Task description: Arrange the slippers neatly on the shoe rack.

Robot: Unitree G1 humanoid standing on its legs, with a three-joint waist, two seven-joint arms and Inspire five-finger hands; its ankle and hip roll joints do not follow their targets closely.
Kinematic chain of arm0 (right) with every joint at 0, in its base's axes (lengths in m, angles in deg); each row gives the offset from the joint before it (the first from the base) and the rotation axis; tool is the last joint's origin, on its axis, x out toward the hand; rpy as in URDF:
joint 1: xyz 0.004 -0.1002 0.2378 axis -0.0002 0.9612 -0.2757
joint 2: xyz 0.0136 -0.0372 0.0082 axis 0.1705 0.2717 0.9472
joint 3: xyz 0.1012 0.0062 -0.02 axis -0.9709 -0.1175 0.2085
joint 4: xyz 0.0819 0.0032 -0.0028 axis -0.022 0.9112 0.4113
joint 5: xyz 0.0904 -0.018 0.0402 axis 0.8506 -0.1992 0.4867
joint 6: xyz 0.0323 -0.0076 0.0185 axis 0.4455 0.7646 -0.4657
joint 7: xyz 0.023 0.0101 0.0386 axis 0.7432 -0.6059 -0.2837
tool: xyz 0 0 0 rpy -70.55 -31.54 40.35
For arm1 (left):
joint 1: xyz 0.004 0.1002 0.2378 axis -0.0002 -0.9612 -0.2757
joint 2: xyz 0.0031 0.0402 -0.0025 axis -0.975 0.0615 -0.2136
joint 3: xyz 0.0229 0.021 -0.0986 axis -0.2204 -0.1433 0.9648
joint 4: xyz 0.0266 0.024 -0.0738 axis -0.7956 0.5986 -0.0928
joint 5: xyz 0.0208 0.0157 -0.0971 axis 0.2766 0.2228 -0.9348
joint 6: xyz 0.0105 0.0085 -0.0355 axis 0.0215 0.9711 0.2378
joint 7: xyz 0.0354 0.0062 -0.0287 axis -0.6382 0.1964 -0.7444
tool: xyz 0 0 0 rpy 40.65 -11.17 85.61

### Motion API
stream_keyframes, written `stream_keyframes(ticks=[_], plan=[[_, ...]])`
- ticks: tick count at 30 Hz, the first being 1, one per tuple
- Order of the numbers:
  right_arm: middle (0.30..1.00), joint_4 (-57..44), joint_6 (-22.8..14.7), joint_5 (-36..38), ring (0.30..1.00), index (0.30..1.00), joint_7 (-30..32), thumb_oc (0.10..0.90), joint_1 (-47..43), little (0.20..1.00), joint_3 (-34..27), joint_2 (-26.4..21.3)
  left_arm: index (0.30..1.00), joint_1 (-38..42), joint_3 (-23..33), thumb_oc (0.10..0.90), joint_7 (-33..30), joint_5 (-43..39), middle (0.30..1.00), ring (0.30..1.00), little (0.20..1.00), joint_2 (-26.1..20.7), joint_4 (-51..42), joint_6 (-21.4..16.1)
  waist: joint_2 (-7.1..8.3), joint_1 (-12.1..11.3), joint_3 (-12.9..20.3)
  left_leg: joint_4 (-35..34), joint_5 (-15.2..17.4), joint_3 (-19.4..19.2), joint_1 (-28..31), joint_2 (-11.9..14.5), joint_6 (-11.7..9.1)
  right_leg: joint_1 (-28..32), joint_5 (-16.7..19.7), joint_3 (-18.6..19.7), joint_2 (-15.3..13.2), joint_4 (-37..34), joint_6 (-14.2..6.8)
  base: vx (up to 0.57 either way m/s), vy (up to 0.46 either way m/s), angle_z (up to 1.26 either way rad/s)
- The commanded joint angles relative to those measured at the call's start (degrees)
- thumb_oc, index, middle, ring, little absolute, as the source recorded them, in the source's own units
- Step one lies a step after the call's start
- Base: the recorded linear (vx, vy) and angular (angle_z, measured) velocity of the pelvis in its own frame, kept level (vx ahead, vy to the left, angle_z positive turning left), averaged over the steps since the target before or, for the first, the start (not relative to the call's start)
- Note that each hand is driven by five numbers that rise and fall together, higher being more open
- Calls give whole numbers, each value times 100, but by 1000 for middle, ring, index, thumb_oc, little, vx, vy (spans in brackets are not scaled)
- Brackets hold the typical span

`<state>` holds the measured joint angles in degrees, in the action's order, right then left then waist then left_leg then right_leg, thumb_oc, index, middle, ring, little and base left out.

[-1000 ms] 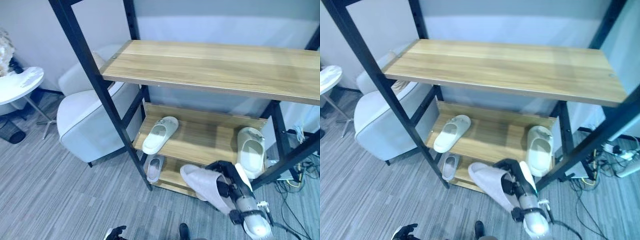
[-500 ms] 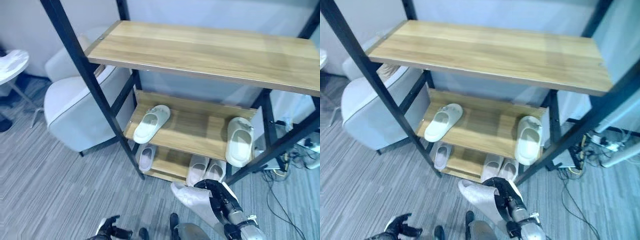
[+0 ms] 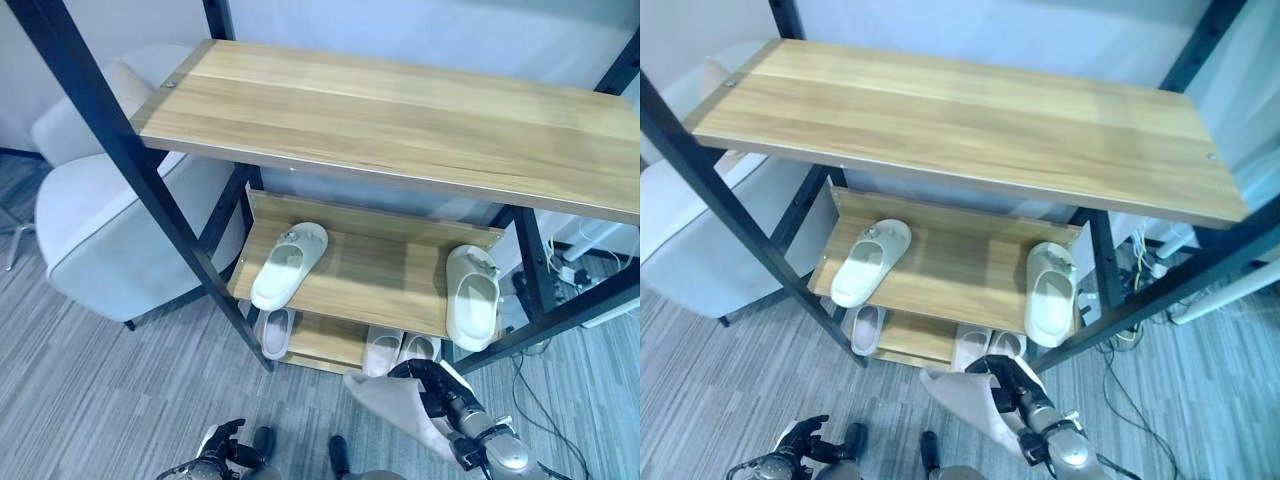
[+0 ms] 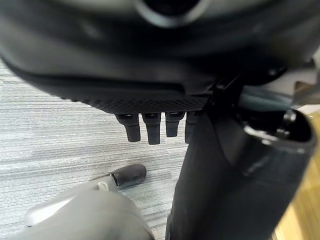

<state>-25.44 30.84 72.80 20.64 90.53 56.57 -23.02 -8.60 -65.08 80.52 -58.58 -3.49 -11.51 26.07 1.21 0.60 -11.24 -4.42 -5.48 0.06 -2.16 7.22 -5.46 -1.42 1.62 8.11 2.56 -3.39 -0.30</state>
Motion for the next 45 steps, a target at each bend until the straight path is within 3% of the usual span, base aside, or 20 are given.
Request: stream_keyframes(ticks=[1, 3, 5, 7, 17, 24, 27, 29, 32, 34, 35, 36, 41, 45], plan=[[300, -520, -242, 88, 300, 300, -44, 400, -228, 300, 85, 233, 900, -82, 9, 800, -39, -35, 900, 900, 900, -428, 220, 65, 358, -2, 150, 1055, 707, -149, -572, -189, 108, 109, -597, -315, -988, 441, -838, -39, 158, -66], [300, -500, -245, -1, 300, 300, 9, 400, -494, 300, 233, 268, 900, -16, 49, 800, -84, -137, 900, 900, 900, -497, 188, 61, 368, -81, 50, 1085, 786, -491, -572, -122, 116, -298, -382, -497, -1033, 561, -886, -145, 100, -78], [300, -504, -269, -145, 300, 300, 102, 400, -650, 300, 310, 293, 900, 37, 120, 800, -111, -251, 900, 900, 900, -566, 121, 50, 336, -141, -8, 1054, 798, -741, -604, -37, 96, -541, -266, -1368, -1157, 664, -880, -141, 29, -132], [300, -569, -256, -185, 300, 300, 86, 400, -503, 300, 253, 307, 900, 51, 152, 800, -112, -242, 900, 900, 900, -605, 54, 34, 301, -96, 4, 1086, 823, -852, -612, -70, 132, -507, -273, -1674, -1190, 591, -914, 6, 19, -75], [300, -514, -228, -788, 300, 300, 192, 400, -621, 300, 370, 148, 900, 3, -209, 800, -14, -160, 900, 900, 900, -326, -307, -71, -18, -18, -86, 1171, 910, -733, -575, -250, 130, -418, -366, -1605, -1250, 559, -822, 41, -19, -4], [300, -571, -282, -1253, 300, 300, 304, 400, -947, 300, 589, 131, 900, -12, -243, 800, -60, -110, 900, 900, 900, -284, -233, -42, -54, -99, -176, 1219, 928, -612, -608, -270, 120, -378, -487, -1637, -1226, 640, -804, 1, -23, 13], [300, -389, -265, -1642, 300, 300, 644, 400, -1552, 300, 750, 50, 900, 213, -119, 800, -289, -730, 900, 900, 900, -332, -438, -152, -62, -176, -542, 1890, 978, -473, -1409, -305, 52, -1150, -575, -1635, -1309, 1343, -819, -269, -60, 12], [300, -272, -249, -1774, 300, 300, 874, 400, -2087, 300, 845, -14, 900, 308, -26, 800, -428, -1240, 900, 900, 900, -396, -646, -282, -91, -218, -571, 2593, 1160, -473, -2020, -252, -16, -1818, -769, -1696, -1433, 2141, -818, -202, -67, 35], [300, -533, -185, -1766, 300, 300, 1127, 400, -2885, 300, 949, -130, 900, 305, 91, 800, -659, -1720, 900, 900, 900, -547, -1143, -455, -143, -371, -785, 3774, 1533, -596, -2767, 22, 33, -2656, -1294, -1702, -1618, 3528, -695, -133, -47, 62], [300, -708, -160, -2003, 300, 300, 1339, 400, -3654, 300, 1061, -233, 900, 400, 293, 800, -830, -2036, 900, 900, 900, -519, -945, -475, -181, -487, -940, 4670, 1865, -554, -3402, 150, 86, -3372, -1689, -1546, -1748, 4485, -574, -114, -40, 23], [300, -704, -161, -2003, 300, 300, 1341, 400, -3662, 300, 1065, -231, 900, 405, 297, 800, -829, -2036, 900, 900, 900, -519, -941, -477, -179, -487, -925, 4703, 1881, -554, -3439, 154, 86, -3409, -1704, -1539, -1748, 4516, -573, -26, -49, 1], [300, -902, -170, -2193, 300, 300, 1565, 400, -4374, 300, 1197, -306, 900, 504, 615, 800, -999, -2412, 900, 900, 900, -527, -539, -471, -200, -558, -993, 5722, 2452, -473, -4064, 277, 96, -4140, -2254, -1396, -1762, 5564, -521, -9, -54, -2], [300, -1266, -171, -2312, 300, 300, 1879, 400, -5722, 300, 1399, -574, 900, 480, 1112, 800, -1222, -3006, 900, 900, 900, -602, -66, -419, -214, -639, -890, 7321, 3045, -166, -5445, 424, 266, -5503, -2965, -1034, -1827, 7100, -210, -48, -35, 2], [300, -1362, -315, -1879, 300, 300, 1915, 400, -6401, 300, 1526, -938, 900, 466, 1258, 800, -1315, -3543, 900, 900, 900, -662, -137, -533, -212, -655, -706, 8542, 3409, 141, -6613, 310, 396, -6680, -3408, -793, -1805, 8446, 13, 1, -39, 12]])
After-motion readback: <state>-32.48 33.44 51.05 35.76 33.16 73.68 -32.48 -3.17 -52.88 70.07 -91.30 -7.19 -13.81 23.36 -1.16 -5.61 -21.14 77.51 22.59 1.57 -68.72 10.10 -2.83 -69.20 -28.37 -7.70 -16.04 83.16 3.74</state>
